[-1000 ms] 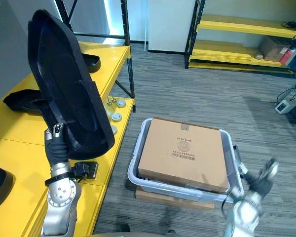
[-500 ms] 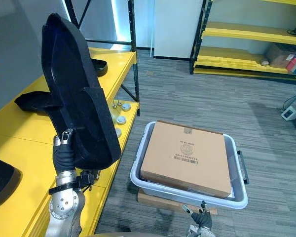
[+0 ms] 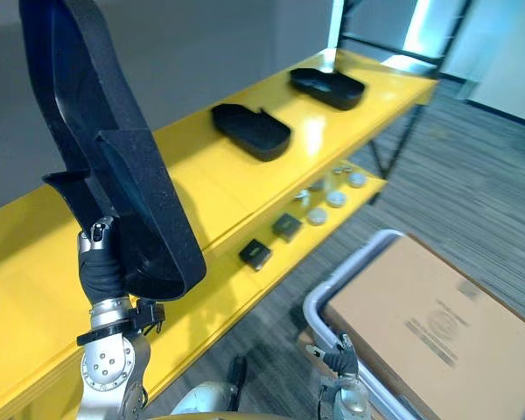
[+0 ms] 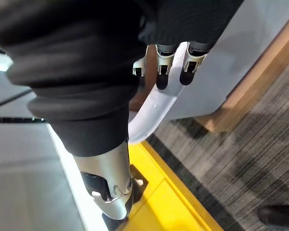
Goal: Walk over and take plastic housings, then place them on the shelf
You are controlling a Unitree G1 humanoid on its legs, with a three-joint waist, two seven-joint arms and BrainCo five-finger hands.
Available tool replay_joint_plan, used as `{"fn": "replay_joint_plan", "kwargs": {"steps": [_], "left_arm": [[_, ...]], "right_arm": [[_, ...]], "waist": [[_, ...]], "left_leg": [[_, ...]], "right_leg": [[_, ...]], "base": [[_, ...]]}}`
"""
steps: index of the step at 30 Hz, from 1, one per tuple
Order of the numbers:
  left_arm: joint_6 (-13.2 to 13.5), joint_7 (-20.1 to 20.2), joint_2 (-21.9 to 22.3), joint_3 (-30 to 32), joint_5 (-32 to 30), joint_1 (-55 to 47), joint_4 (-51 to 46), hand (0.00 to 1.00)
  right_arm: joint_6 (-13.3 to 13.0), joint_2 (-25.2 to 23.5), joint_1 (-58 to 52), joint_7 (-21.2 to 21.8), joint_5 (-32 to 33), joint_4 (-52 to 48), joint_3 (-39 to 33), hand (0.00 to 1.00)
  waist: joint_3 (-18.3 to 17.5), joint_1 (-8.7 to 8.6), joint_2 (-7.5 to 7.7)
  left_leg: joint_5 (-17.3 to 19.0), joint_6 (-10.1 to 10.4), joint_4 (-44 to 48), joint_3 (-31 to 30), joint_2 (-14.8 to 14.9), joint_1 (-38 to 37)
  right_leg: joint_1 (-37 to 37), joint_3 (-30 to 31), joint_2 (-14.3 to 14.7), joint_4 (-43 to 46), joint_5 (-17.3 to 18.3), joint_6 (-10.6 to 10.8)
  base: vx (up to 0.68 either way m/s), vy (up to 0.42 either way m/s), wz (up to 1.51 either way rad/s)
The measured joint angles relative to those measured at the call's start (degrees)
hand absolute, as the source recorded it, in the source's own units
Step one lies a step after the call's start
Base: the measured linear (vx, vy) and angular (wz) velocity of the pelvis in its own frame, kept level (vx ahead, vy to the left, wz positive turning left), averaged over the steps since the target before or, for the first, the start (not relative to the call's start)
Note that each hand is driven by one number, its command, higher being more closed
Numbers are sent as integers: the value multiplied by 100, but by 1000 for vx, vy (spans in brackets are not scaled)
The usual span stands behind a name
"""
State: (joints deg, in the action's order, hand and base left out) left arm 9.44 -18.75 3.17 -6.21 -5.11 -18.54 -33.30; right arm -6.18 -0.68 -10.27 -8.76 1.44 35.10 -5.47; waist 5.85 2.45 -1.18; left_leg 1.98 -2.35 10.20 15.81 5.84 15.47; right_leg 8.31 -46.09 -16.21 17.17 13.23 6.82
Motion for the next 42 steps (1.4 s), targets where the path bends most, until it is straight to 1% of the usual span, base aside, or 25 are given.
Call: {"fn": "replay_joint_plan", "kwargs": {"steps": [1, 2, 3, 4, 5, 6, 8, 10, 12, 13, 14, 15, 16, 17, 18, 19, 21, 22, 23, 24, 25, 28, 34, 38, 42], "left_arm": [[20, -5, -15, -45, 6, 17, 13, 100], [53, -5, -22, -50, 7, 35, 24, 100], [139, 2, -34, -116, 29, 121, 81, 100], [236, 34, -47, -122, 58, 249, 224, 100], [245, 50, -60, -120, 62, 310, 312, 100], [249, 110, -123, -118, 109, 554, 591, 100], [226, 130, -245, -104, 167, 755, 872, 100], [177, 126, -271, -47, 238, 773, 1008, 100], [170, 145, -294, -45, 279, 768, 1086, 100], [171, 147, -293, -46, 280, 752, 1086, 100], [171, 134, -284, -82, 280, 738, 1086, 100], [175, 131, -307, -89, 281, 735, 1087, 100], [175, 116, -337, -78, 280, 740, 1090, 100], [178, 112, -350, -78, 280, 739, 1093, 100], [183, 109, -353, -92, 277, 748, 1124, 100], [187, 101, -355, -121, 273, 755, 1178, 100], [206, 81, -421, -248, 261, 844, 1366, 100], [206, 95, -466, -313, 221, 829, 1365, 100], [208, 101, -461, -328, 210, 831, 1362, 100], [206, 98, -390, -364, 199, 791, 1358, 100], [210, 92, -339, -373, 196, 777, 1332, 100], [214, 94, -223, -401, 203, 707, 1238, 100], [212, 122, -185, -573, 203, 619, 1242, 100], [210, 121, -187, -701, 203, 610, 1260, 100], [205, 113, -192, -719, 154, 626, 1260, 100]], "right_arm": [[0, 6, 0, 4, -59, 13, 50, 0], [1, 12, 51, 3, -97, 26, 85, 0], [5, 5, 114, 7, -152, 138, 104, 0], [25, 1, 166, 7, -159, 224, 109, 0], [27, 3, 165, 7, -160, 232, 113, 0], [41, 0, 227, 4, -159, 318, 106, 0], [44, -54, 460, 13, -199, 456, 143, 0], [47, -68, 627, 11, -208, 461, 146, 0], [48, -20, 767, 8, -212, 431, 137, 0], [45, 3, 777, 9, -220, 378, 137, 0], [43, 0, 757, 11, -222, 374, 134, 0], [45, -8, 747, 15, -222, 369, 142, 0], [46, -12, 701, 15, -222, 336, 145, 0], [47, -13, 644, 15, -221, 306, 145, 0], [48, -16, 493, 13, -217, 166, 143, 0], [50, -18, 329, 13, -199, 52, 144, 0], [50, -11, 51, 1, -199, -119, 142, 0], [52, -34, -67, 8, -191, -158, 153, 0], [54, -52, -128, 9, -189, -231, 163, 0], [53, -44, -185, 8, -188, -326, 183, 0], [51, -42, -202, 7, -186, -441, 182, 0], [10, -36, -66, 8, -189, -641, 97, 0], [12, -67, -217, 10, -118, -204, -152, 0], [21, -120, -413, 20, -31, 90, -146, 0], [22, -106, -463, 11, 31, 179, -162, 0]], "waist": [[-9, -1, 16], [-14, 5, 27], [-17, 10, 30], [-35, 9, 3], [-84, -5, -68], [-131, -165, -3], [-140, -163, 147], [-135, -157, 167], [-127, -159, 176], [-112, -153, 161], [-78, -200, 128], [-71, -225, 119], [-46, -264, 95], [-26, -281, 89], [-3, -345, 57], [-2, -469, 54], [26, -581, 118], [63, -600, 253], [83, -590, 304], [55, -557, 272], [15, -471, 229], [-2, -429, 218], [-174, -449, 270], [-176, -438, 276], [-174, -470, 317]], "left_leg": [[67, -91, 232, 705, 216, 26], [147, -226, 484, 914, 349, 117], [281, -416, 1189, 1095, 512, 336], [317, -469, 1656, 1076, 537, 394], [466, -173, 1577, 1009, 462, 357], [501, -143, 1437, 795, 203, 389], [487, -252, 1279, 728, -76, 431], [615, -403, 1421, 681, -171, 489], [865, -467, 1598, 555, -303, 410], [957, -471, 1573, 451, -366, 323], [1115, -441, 1412, 244, -437, 108], [1104, -415, 1309, 146, -468, 27], [1018, -302, 1031, -24, -534, -173], [947, -236, 877, -83, -570, -296], [856, -207, 669, -282, -639, -480], [840, -179, 607, -450, -701, -594], [851, -175, 716, -718, -829, -665], [941, -139, 851, -875, -924, -770], [1024, -127, 970, -943, -943, -783], [1154, 14, 1185, -1076, -846, -736], [1180, 59, 1202, -1113, -736, -693], [1130, 158, 1035, -1118, -484, -754], [981, 387, 514, -1028, -423, -1237], [939, 449, 350, -1022, -383, -1414], [678, 483, 300, -1264, -502, -1238]], "right_leg": [[103, -246, -66, -88, -8, 29], [125, -367, -120, -87, -2, 52], [151, -568, -205, -56, 14, 86], [198, -602, -248, -31, 41, 209], [266, -646, -196, -26, 20, 307], [336, -776, -292, -104, -29, 302], [359, -791, -305, -388, -225, 129], [388, -682, -311, -485, -405, -86], [423, -430, -556, 15, -501, -220], [297, -85, -721, 512, -557, -469], [-165, 1087, -740, 1352, -226, -818], [-375, 1611, -592, 1507, -23, -720], [-780, 2388, -267, 1619, 243, -582], [-976, 2689, -129, 1589, 339, -556], [-1352, 3253, 165, 1473, 437, -477], [-1681, 3804, 448, 1320, 468, -336], [-1924, 4481, 684, 939, 386, -179], [-1940, 4506, 631, 722, 101, -157], [-1945, 4444, 611, 676, -172, -141], [-1830, 4262, 668, 682, -161, -96], [-1780, 4154, 764, 565, -172, -149], [-1626, 3972, 1005, 172, -295, -322], [-1134, 3990, 1127, -419, -414, -397], [-875, 3964, 1185, -652, -502, -454], [-849, 3476, 1030, -648, -503, -452]], "base": [[-16, 81, 102], [20, 118, 87], [80, 161, 63], [147, 217, 63], [148, 206, 87], [169, 213, 87], [186, 201, 60], [216, 186, 30], [160, 143, 35], [172, 175, 40], [162, 151, 41], [156, 114, 55], [119, 58, 40], [163, 73, 58], [175, 38, 75], [180, 12, 93], [168, -70, 126], [182, -128, 120], [214, -178, 89], [254, -235, 50], [260, -234, 40], [202, -191, 10], [124, -61, -9], [63, -21, 2], [-9, -30, 54]]}}
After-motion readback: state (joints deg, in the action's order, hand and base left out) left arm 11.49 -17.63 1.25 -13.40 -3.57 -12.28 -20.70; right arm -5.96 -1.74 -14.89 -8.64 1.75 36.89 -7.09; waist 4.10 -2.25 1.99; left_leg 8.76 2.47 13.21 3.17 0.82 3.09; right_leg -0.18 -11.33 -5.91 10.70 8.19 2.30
